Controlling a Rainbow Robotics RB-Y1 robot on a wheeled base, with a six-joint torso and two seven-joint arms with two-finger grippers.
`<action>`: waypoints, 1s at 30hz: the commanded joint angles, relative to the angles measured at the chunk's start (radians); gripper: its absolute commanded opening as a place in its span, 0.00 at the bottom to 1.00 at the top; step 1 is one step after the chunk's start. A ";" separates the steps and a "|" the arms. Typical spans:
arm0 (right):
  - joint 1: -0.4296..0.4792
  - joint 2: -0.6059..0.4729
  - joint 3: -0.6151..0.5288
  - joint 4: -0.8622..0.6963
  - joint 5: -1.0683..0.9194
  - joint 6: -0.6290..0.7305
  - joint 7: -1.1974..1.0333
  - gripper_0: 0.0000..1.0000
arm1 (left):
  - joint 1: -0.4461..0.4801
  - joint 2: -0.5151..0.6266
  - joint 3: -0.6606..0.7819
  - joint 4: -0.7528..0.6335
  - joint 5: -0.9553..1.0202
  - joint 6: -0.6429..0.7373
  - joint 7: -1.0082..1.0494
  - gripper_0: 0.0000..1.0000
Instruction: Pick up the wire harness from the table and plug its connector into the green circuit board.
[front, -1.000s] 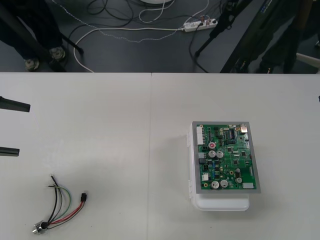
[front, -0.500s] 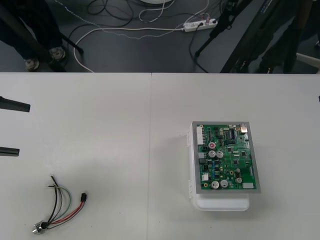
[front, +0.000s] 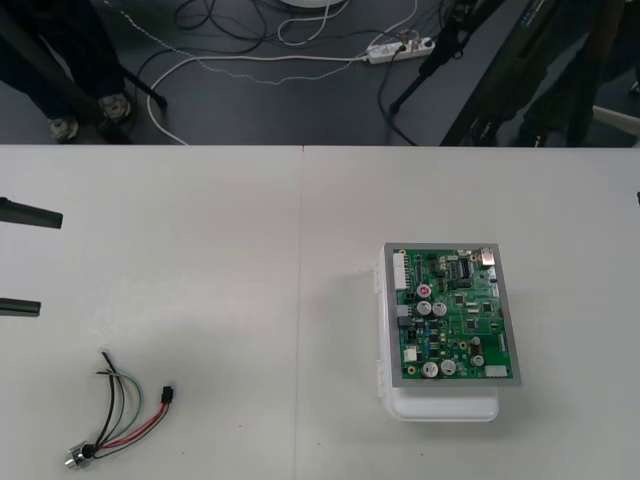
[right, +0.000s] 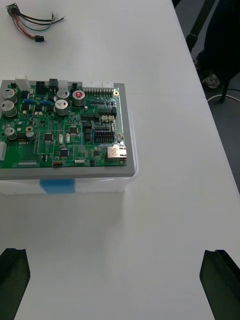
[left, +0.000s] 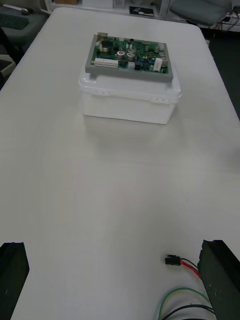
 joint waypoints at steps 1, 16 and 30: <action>0.010 -0.024 -0.007 0.003 -0.002 -0.007 0.025 1.00 | 0.025 -0.019 -0.008 -0.005 -0.017 -0.043 0.007 1.00; 0.053 0.029 0.035 0.009 -0.002 -0.007 0.025 1.00 | 0.064 0.025 -0.004 -0.005 -0.021 -0.043 0.025 1.00; 0.078 0.033 0.061 -0.008 -0.095 -0.007 0.032 1.00 | 0.286 0.087 0.099 -0.094 -0.124 -0.027 0.087 1.00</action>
